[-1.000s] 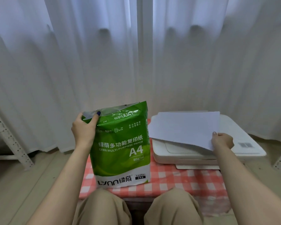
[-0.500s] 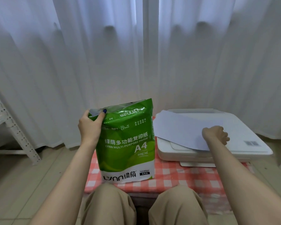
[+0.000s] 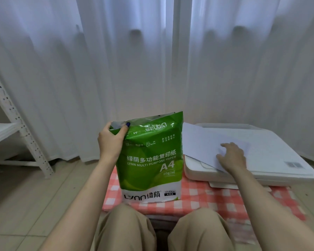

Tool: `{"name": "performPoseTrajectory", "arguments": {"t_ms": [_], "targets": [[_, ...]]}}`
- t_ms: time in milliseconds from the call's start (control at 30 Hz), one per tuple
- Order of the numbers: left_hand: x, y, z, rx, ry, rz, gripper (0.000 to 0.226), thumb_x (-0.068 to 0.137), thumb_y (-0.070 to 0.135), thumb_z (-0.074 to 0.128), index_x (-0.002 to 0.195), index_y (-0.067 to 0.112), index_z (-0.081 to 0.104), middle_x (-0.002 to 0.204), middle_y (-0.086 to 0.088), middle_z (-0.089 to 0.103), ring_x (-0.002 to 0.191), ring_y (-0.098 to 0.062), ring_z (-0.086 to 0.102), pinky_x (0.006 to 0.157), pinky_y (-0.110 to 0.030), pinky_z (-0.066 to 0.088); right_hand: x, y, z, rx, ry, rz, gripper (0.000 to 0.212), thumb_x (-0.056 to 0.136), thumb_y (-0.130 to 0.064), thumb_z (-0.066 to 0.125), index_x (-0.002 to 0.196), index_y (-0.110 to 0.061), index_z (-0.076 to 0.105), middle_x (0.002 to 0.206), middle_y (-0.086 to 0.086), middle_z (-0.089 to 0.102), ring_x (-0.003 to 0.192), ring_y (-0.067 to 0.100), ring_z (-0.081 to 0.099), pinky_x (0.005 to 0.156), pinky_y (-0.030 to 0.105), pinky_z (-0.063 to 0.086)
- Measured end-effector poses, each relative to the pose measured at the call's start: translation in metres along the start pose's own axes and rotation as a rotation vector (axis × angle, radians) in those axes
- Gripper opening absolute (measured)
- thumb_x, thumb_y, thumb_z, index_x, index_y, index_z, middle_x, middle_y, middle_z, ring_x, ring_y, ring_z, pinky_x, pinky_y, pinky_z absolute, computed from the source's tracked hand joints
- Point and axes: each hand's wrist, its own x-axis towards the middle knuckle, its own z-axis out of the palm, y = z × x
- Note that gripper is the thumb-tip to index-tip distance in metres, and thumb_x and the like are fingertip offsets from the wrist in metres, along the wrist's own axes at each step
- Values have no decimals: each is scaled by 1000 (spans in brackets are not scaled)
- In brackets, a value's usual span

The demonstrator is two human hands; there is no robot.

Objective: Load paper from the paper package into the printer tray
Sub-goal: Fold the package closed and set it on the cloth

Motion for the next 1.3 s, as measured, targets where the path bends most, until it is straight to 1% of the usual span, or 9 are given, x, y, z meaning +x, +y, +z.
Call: {"name": "performPoseTrajectory", "arguments": {"t_ms": [133, 400, 567, 667, 767, 900, 1067, 1200, 1300], "targets": [[2, -1, 1, 8, 8, 6, 20, 82, 27, 69, 69, 28, 54, 73, 7, 60, 78, -19, 59, 71, -33, 48, -4, -2, 15, -219, -240, -132, 72, 81, -62, 51, 142, -28, 36, 151, 4, 30, 140, 28, 26, 110, 51, 24], [0, 1, -3, 1, -12, 2, 16, 82, 28, 69, 72, 27, 56, 77, 4, 62, 81, -22, 61, 75, -38, 51, -5, -9, -5, -264, -294, -47, 69, 79, -62, 53, 137, -25, 42, 144, 5, 41, 133, 30, 33, 107, 47, 26], [-3, 3, -7, -28, -36, -16, 12, 83, 27, 68, 78, 24, 57, 78, 4, 62, 77, -18, 60, 74, -35, 50, -19, -72, -31, 394, -225, -274, 61, 87, -56, 51, 134, -18, 49, 142, 0, 48, 132, 20, 42, 106, 35, 32], [-7, 5, -11, -44, -64, -13, 15, 83, 28, 68, 90, 16, 60, 80, 5, 63, 75, -12, 61, 69, -29, 50, -36, -113, -43, 586, -158, -440, 49, 88, -49, 55, 120, -12, 57, 124, 2, 61, 118, 17, 54, 98, 27, 42], [-9, 8, -15, -63, -90, -12, 19, 83, 26, 67, 95, 13, 60, 81, 6, 64, 74, -8, 61, 63, -22, 51, -44, -135, -41, 658, -109, -511, 41, 84, -43, 62, 108, -10, 56, 109, 0, 61, 107, 15, 57, 84, 18, 43], [-11, 8, -18, -101, -119, -17, 13, 83, 22, 67, 92, 16, 60, 81, 5, 65, 70, -4, 63, 54, -10, 51, -39, -140, -35, 704, -60, -426, 56, 81, -46, 65, 120, -10, 49, 116, -5, 50, 110, 9, 45, 93, 25, 38], [-13, 7, -22, -154, -138, -31, 21, 83, 20, 68, 100, 11, 60, 82, 4, 66, 63, 2, 66, 53, -9, 51, -38, -135, -29, 825, -147, -357, 47, 79, -37, 71, 111, -10, 50, 109, 4, 60, 103, 18, 59, 75, 18, 48], [-14, 3, -19, -186, -70, -32, 24, 82, 20, 69, 102, 12, 58, 87, 1, 66, 79, -15, 64, 56, -10, 53, -40, -134, -30, 821, -81, -386, 36, 78, -37, 72, 101, -15, 54, 101, 1, 61, 92, 13, 58, 65, 14, 44], [-13, -2, -16, -143, -42, -47, 52, 80, 22, 71, 126, 16, 47, 120, -6, 59, 103, -21, 61, 69, -17, 54, -39, -127, -27, 777, -37, -424, 27, 78, -35, 72, 95, -16, 64, 99, 0, 64, 87, 6, 58, 67, 8, 38]]}}
